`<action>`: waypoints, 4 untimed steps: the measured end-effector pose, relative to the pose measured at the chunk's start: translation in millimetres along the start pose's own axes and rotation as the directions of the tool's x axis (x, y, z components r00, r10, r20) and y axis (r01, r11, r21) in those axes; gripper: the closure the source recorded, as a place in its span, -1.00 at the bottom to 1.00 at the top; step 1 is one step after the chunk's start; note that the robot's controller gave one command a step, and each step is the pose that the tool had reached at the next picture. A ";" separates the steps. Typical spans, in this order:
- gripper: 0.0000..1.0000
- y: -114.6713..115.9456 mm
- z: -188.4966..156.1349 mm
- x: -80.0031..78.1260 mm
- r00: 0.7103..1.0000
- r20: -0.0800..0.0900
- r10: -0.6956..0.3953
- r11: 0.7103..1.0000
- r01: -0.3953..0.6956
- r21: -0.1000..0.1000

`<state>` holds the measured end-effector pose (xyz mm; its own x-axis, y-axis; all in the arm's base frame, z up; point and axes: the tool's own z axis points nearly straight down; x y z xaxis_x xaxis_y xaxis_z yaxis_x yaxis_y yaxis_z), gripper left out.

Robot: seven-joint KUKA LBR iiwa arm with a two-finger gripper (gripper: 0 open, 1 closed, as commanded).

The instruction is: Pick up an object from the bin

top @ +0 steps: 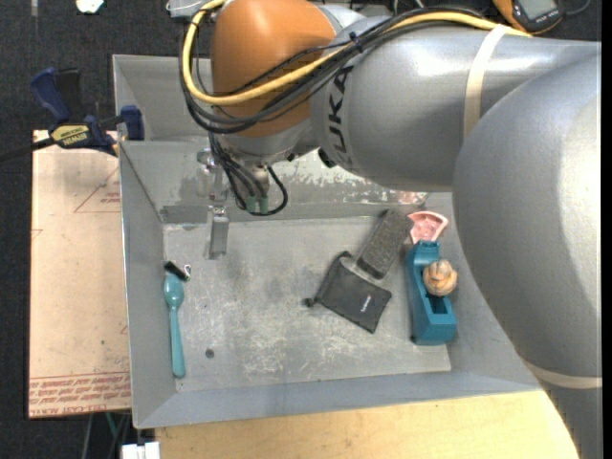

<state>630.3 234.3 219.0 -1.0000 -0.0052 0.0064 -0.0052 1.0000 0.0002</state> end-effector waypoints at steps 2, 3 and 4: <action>-1.00 -38.0 65.0 18.6 0.998 0.009 -0.065 0.998 0.065 -0.002; -1.00 -39.5 127.3 18.1 0.999 0.015 -0.037 0.999 0.037 -0.006; -1.00 -74.8 52.2 16.8 0.999 0.011 -0.052 0.999 0.052 -0.003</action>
Offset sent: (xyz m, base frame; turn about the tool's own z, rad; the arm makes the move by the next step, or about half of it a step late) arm -0.0333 -0.0639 -0.1134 -0.1104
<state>613.6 159.4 166.9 -0.9984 -0.0569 -0.0046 -0.0569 0.9984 0.0036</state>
